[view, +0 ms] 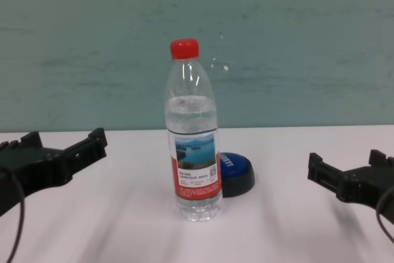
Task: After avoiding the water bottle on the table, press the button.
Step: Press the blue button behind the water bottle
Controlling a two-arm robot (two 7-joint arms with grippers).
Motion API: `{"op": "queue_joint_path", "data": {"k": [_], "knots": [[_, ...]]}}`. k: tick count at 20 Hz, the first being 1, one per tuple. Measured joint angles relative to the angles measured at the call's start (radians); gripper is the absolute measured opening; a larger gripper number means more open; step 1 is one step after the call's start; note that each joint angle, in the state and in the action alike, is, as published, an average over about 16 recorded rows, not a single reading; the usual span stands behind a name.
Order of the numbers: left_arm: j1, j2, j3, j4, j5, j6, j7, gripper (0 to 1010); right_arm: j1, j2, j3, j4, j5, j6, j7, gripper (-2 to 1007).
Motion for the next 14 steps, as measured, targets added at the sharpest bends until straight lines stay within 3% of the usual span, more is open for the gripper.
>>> {"op": "queue_joint_path", "data": {"k": [6,14], "knots": [[0.038,0.038,0.007,-0.019,0.021,-0.025,-0.062,1000,0.000,0.000,0.000,0.000,0.000,0.000,0.000,1004],[0.011,0.078,0.051,0.037,0.068,-0.069,-0.121,1000,0.000,0.000,0.000,0.000,0.000,0.000,0.000,1004]]}}
